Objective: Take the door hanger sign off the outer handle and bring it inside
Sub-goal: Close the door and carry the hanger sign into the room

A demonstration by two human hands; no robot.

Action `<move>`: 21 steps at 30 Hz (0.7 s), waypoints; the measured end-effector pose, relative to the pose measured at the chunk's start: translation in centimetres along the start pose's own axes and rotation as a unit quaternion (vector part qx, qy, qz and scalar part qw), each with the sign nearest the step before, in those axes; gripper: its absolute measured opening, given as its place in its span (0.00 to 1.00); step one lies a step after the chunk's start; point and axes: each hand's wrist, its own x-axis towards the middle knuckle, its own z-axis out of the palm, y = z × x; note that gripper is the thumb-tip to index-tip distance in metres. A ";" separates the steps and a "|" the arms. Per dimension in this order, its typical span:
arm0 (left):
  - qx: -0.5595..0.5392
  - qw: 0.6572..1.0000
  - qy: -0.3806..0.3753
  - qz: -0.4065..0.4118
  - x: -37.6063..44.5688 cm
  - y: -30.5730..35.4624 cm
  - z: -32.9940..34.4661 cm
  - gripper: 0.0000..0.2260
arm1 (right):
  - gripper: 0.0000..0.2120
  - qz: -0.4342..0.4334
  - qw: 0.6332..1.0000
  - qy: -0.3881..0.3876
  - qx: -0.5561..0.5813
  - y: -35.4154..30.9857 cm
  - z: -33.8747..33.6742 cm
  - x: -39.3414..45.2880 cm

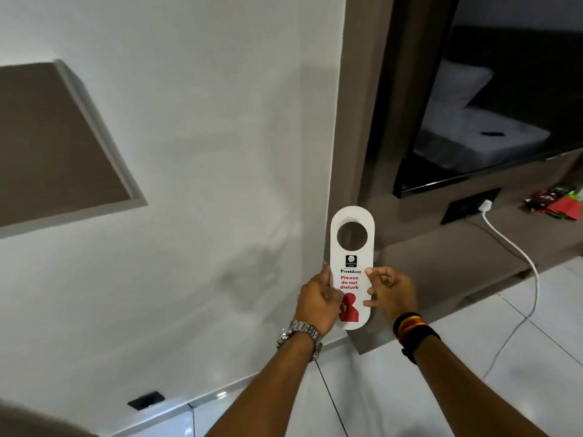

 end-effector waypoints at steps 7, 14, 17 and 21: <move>0.023 0.998 -0.043 -0.044 4.4 -2.4 5.8 0.25 | 0.07 0.122 0.987 0.065 0.080 4.6 -1.1 4.9; 0.068 0.991 -0.099 -0.067 8.1 -6.2 9.3 0.20 | 0.09 0.239 0.966 0.080 0.058 9.6 -2.1 9.1; 0.073 0.988 -0.112 -0.082 9.4 -7.3 10.2 0.20 | 0.09 0.256 0.961 0.085 0.064 10.7 -2.1 10.4; 0.110 0.985 -0.124 -0.041 10.1 -8.3 10.4 0.21 | 0.09 0.250 0.961 0.091 0.072 10.9 -1.5 11.2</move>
